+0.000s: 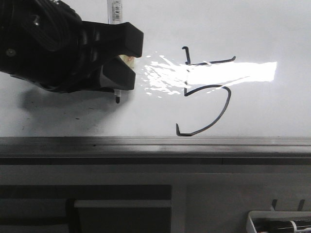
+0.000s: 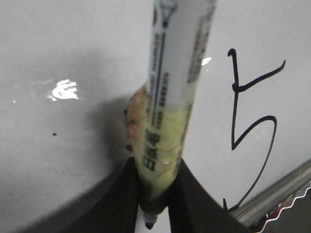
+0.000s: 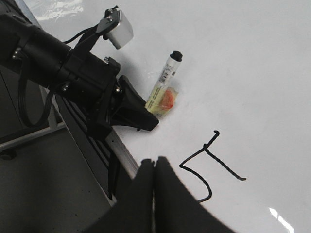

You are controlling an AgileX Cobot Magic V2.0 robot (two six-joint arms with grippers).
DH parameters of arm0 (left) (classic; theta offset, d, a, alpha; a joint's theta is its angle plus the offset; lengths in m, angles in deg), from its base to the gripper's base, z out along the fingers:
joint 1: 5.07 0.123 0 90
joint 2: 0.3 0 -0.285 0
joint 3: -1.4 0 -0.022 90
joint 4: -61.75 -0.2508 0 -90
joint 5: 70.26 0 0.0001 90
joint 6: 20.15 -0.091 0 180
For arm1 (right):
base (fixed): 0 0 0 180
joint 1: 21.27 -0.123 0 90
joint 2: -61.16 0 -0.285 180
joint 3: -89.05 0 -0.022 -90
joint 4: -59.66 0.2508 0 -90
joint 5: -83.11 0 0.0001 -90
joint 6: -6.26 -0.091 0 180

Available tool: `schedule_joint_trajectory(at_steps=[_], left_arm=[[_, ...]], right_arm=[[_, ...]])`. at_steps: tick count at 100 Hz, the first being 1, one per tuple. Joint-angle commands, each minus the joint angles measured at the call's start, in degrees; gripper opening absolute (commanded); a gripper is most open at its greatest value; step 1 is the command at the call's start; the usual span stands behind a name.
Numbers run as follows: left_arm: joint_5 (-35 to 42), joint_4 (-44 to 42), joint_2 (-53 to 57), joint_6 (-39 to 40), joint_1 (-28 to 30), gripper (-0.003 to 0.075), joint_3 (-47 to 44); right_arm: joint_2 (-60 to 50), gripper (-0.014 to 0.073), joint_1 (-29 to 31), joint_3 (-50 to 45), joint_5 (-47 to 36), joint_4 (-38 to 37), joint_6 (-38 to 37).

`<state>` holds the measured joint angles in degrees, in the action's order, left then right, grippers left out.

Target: Write number 5 on whiteboard

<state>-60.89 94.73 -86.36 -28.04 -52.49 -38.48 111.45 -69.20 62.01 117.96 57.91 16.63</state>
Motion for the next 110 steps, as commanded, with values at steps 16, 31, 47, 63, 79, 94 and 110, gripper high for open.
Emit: schedule_joint_trajectory(at_steps=[16,31,47,63,79,94,110], left_arm=[[3.83,5.53,0.02,0.44,0.31,0.0055,1.36],[3.83,5.53,0.02,0.44,0.31,0.0221,1.36],[4.09,5.53,0.02,0.34,0.31,0.0234,1.36],[4.67,5.53,0.02,0.34,0.31,0.0233,1.36],[4.90,5.53,0.02,0.34,0.31,0.0352,1.36],[5.29,5.53,0.63,0.34,0.31,0.0564,1.97],[4.49,5.31,6.86,-0.38,-0.21,0.0600,2.15]], right_arm=[[-0.33,-0.0061,0.33,1.70,-3.90,0.16,-0.13],[-0.33,-0.0061,0.33,1.70,-3.90,0.32,-0.13],[-0.33,-0.0061,0.33,1.70,-3.90,0.66,-0.13],[-0.33,-0.0061,0.33,1.70,-3.90,1.11,-0.13],[-0.33,-0.0061,0.33,1.70,-3.90,1.25,-0.13],[-0.33,-0.0061,0.33,1.70,-3.90,1.25,-0.13],[-0.95,-0.0061,0.33,1.59,-3.38,-0.52,-0.13]])
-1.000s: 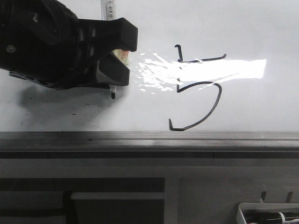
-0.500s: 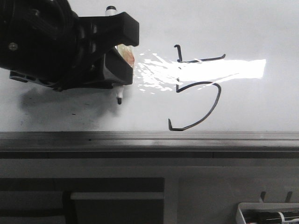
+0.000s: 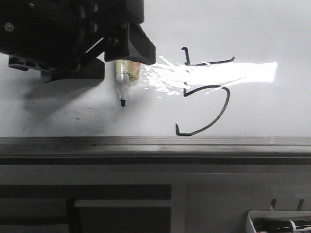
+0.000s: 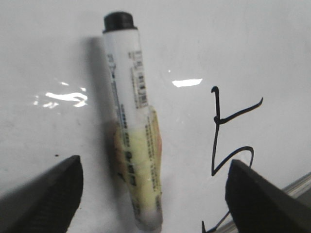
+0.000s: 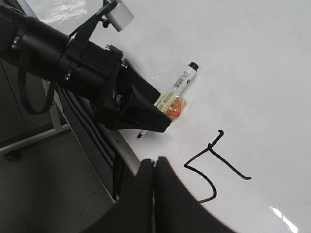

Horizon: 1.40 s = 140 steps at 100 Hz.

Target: Write number 5 on whiteboard

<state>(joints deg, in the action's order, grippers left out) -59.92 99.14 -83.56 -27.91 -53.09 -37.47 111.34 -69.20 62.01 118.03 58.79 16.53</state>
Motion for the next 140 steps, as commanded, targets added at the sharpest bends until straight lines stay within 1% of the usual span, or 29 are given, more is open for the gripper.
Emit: schedule_joint_trajectory(at_steps=[1,11,17,23,25,26,32,34,38,39,41,46,48,51,63,73,103,135,140], left_arm=[[3.37,0.90,4.98,-0.65,0.26,0.0600,1.13],[-1.08,-1.25,12.63,-2.62,-0.41,0.0598,1.13],[-4.21,-2.97,17.54,-3.52,-0.41,0.0589,0.98],[-6.27,-5.55,23.33,-3.52,-0.28,0.0539,-0.17],[-6.52,-7.42,25.88,-3.52,-0.28,0.0505,-0.84],[-6.74,-7.97,25.88,-3.52,-0.28,0.0505,-0.84],[-8.31,-13.34,31.86,-3.52,-0.28,0.0393,-2.85],[-8.92,-14.99,33.09,-3.52,-0.28,0.0366,-3.26],[-10.34,-17.69,36.51,-3.52,-0.28,0.0279,-4.57],[-10.67,-18.08,37.07,-3.52,-0.28,0.0249,-5.03],[-11.48,-19.06,38.70,-3.52,-0.28,0.0216,-5.46],[-13.04,-20.38,42.29,-3.52,-0.28,0.0090,-7.36],[-13.58,-20.77,43.69,-3.52,-0.28,0.0058,-7.82],[-14.30,-21.03,45.82,-3.52,-0.28,-0.0018,-8.93],[-14.28,-21.19,50.98,-3.64,-0.28,-0.0020,-12.31],[-14.28,-21.19,53.03,-3.50,-0.28,-0.0020,-13.93],[-14.20,-21.19,53.31,-3.50,-0.28,-0.0020,-16.82],[-13.62,-20.91,54.05,-3.50,-0.28,-0.0020,-17.94],[-12.12,-23.17,54.31,-3.50,-0.11,-0.0020,-18.70]], right_arm=[[-1.15,-0.0061,0.33,1.59,-3.45,-1.42,-0.04],[-4.28,-0.0061,0.33,0.04,-4.40,-3.44,-0.04],[-6.66,-0.0061,0.33,-2.14,-6.05,-5.84,-0.53],[-9.71,-0.0061,0.33,-5.17,-7.44,-9.38,-3.45],[-10.78,-0.0061,0.33,-5.91,-7.88,-10.68,-4.78],[-11.15,-0.0061,0.33,-6.68,-8.15,-11.67,-5.66],[-14.48,-0.0061,0.33,-9.91,-8.93,-15.51,-8.92],[-15.58,-0.0061,0.33,-11.13,-9.07,-16.82,-9.85],[-17.81,-0.0061,0.33,-13.88,-9.29,-18.46,-10.87],[-18.17,-0.0061,0.33,-14.25,-9.29,-18.59,-10.95],[-19.23,-0.0061,0.33,-14.95,-9.29,-18.63,-10.99],[-21.49,-0.0061,0.33,-17.15,-9.40,-18.63,-10.99],[-22.35,-0.0061,0.33,-17.89,-9.40,-18.63,-10.99],[-23.42,-0.0061,0.33,-18.91,-9.27,-18.63,-10.99],[-26.38,-0.0061,0.33,-21.17,-8.87,-18.63,-10.99],[-26.90,-0.0061,0.33,-22.00,-8.71,-18.63,-10.99],[-26.90,-0.0061,0.33,-22.35,-8.48,-18.63,-10.99],[-26.90,-0.0061,0.33,-22.35,-8.48,-18.63,-10.99],[-26.90,-0.0061,0.33,-22.35,-8.48,-18.63,-10.99]])
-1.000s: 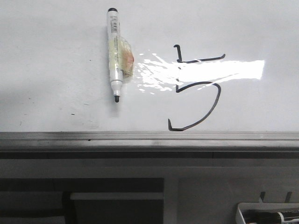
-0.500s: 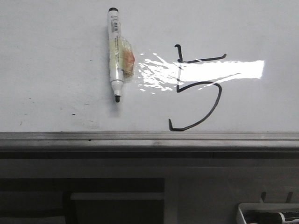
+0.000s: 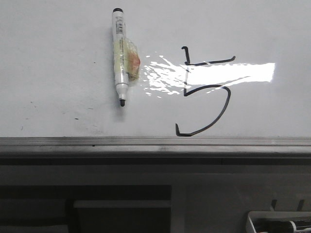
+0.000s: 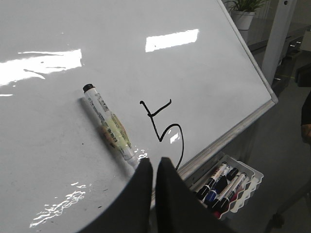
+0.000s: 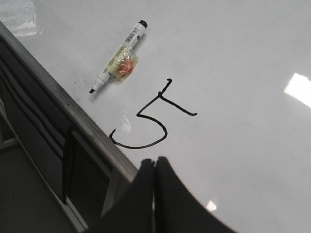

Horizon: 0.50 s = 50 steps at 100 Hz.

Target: Write number 5 on whiteboard

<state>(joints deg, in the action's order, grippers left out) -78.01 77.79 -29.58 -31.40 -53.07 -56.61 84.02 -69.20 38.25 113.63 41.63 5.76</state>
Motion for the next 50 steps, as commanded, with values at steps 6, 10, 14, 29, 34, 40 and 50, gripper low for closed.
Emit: schedule_joint_trajectory(at_steps=[6,10,14,29,34,40,50], left_arm=[[8.60,-5.73,0.38,-0.02,0.70,-0.0020,-1.15],[11.18,-7.31,0.61,-0.02,1.66,-0.0020,-2.93],[13.74,-8.42,1.11,-0.02,2.85,-0.0020,-4.95],[18.85,-8.61,4.58,1.19,11.21,-0.0020,-12.66],[18.85,-8.55,6.38,2.69,13.73,-0.0020,-14.78],[18.63,-8.64,9.17,3.81,16.16,-0.0020,-17.12],[16.70,-8.64,13.85,4.73,19.45,-0.0020,-19.70]], right_arm=[[0.42,-0.0061,0.33,1.42,-4.09,-1.46,-0.22],[0.42,-0.0061,0.33,1.42,-4.09,-1.46,-0.22],[0.42,-0.0061,0.33,1.42,-4.09,-1.46,-0.22],[0.42,-0.0061,0.33,1.42,-4.09,-1.46,-0.22],[0.42,-0.0061,0.33,1.42,-4.09,-1.46,-0.22],[0.42,-0.0061,0.33,1.42,-4.09,-1.46,-0.22],[0.42,-0.0061,0.33,1.42,-4.09,-1.46,-0.22]])
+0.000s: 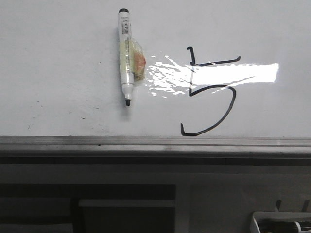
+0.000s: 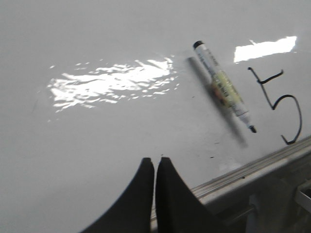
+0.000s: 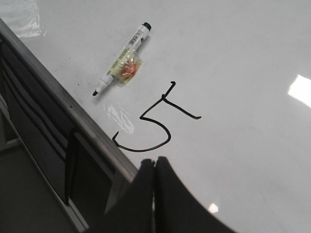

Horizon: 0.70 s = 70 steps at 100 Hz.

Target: Write number 5 on whiteboard

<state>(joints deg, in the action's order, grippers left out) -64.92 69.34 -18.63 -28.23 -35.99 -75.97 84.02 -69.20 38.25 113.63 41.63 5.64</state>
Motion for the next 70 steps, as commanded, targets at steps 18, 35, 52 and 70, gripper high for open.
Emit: schedule_joint_trajectory(at_steps=[18,35,52,70], left_arm=[[-8.96,-0.19,9.14,1.55,7.60,-0.0020,-1.05],[-18.64,-0.19,12.09,1.55,12.57,-0.0020,-1.05],[-19.76,-0.19,12.47,1.55,15.44,-0.0020,-1.05],[-19.76,-0.19,12.47,1.55,15.58,-0.0020,-1.05]], right_arm=[[0.42,-0.0061,0.33,1.42,-4.09,-1.46,-0.10],[0.42,-0.0061,0.33,1.42,-4.09,-1.46,-0.10],[0.42,-0.0061,0.33,1.42,-4.09,-1.46,-0.10],[0.42,-0.0061,0.33,1.42,-4.09,-1.46,-0.10]])
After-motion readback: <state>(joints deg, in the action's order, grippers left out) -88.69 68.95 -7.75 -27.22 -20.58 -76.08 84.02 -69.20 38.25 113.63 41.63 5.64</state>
